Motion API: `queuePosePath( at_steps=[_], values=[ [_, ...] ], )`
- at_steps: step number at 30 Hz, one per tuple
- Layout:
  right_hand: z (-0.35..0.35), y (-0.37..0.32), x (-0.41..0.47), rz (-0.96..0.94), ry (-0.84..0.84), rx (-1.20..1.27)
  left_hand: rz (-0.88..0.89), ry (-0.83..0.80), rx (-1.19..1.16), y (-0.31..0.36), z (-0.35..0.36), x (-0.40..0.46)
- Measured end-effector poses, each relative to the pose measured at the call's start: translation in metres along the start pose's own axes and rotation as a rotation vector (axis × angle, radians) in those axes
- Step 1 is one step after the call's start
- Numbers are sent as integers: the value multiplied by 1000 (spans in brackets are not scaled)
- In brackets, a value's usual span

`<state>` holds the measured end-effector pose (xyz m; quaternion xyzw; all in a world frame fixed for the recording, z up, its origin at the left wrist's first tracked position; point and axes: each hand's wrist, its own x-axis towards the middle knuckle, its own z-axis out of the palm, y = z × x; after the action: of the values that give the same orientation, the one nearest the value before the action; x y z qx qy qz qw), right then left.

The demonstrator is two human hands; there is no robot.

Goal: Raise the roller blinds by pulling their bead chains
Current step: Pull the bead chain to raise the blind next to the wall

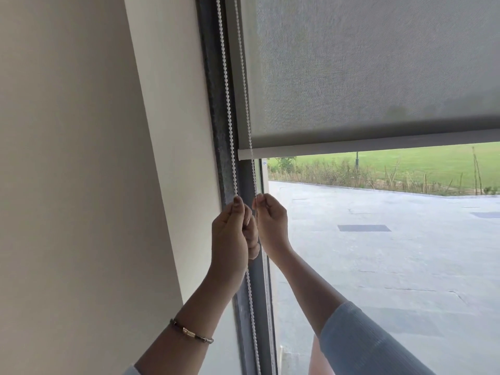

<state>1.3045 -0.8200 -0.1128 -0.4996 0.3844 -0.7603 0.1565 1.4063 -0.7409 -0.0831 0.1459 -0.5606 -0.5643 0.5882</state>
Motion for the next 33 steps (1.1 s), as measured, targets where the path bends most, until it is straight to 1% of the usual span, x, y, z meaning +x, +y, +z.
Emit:
queuePosePath(
  at_steps=[2,3,7,10,14,19,25,33],
  values=[
    [-3,5,-3,19,-1,-21,7,-30,-34,5,7,2],
    [-3,6,-5,27,3,-26,18,-25,-16,7,9,2],
    [-6,6,-7,32,7,-24,67,34,89,3,11,-3],
    [-8,0,-2,86,8,50,82,56,129,-5,10,-13],
    [-13,-10,11,141,-6,109,83,70,70,-12,7,-23],
    [-18,-16,18,197,-8,144,77,68,63,-12,6,-30],
    [-21,-21,21,198,-18,145,45,76,50,-21,4,-37],
    [-20,-24,25,129,-2,69,38,70,111,-29,-4,-40]
  ],
)
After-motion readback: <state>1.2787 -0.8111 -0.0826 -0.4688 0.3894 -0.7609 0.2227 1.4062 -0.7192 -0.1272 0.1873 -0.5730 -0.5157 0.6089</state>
